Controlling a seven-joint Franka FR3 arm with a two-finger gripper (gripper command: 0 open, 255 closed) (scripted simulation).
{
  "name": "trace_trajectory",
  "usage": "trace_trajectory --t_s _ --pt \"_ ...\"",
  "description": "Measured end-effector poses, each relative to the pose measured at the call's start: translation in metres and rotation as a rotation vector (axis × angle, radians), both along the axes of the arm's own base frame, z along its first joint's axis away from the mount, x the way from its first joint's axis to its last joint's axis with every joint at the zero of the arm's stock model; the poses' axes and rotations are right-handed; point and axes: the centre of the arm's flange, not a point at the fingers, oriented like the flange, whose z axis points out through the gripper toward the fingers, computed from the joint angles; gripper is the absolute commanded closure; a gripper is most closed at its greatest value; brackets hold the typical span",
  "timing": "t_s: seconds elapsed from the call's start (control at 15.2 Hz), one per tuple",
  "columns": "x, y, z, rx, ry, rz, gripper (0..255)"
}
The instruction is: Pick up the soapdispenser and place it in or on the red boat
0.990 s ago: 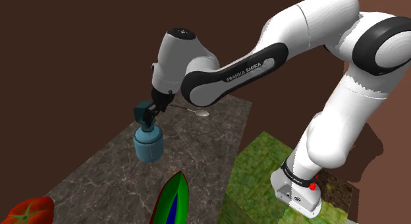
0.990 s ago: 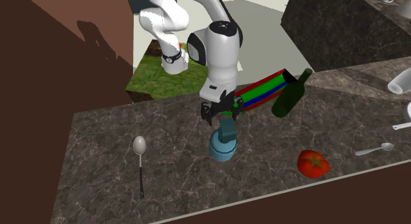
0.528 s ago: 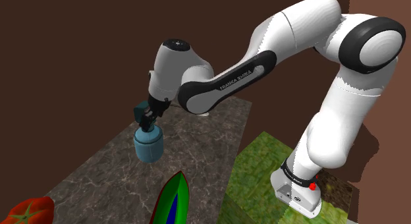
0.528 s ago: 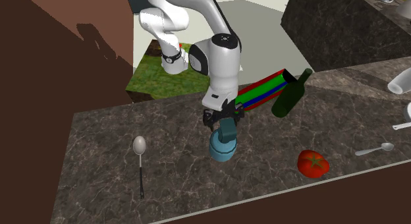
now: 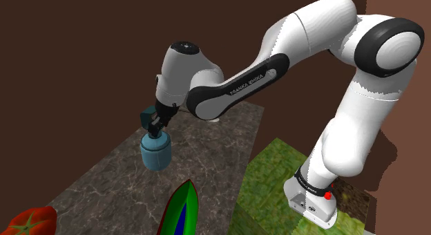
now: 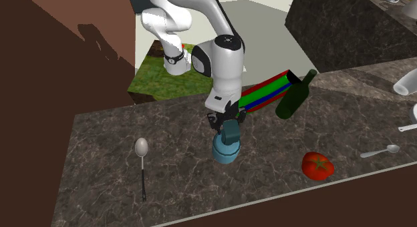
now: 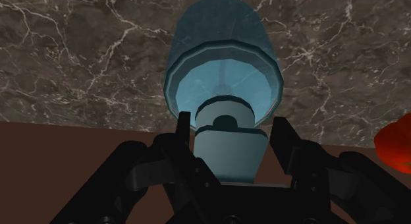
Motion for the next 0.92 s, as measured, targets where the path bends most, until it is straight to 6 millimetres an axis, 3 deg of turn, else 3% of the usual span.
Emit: trace_trajectory --t_s 0.59,0.92 --pt "0.0 0.0 0.0 0.0 -0.001 0.0 255" --pt "0.0 -0.001 0.019 0.0 0.001 0.0 255"
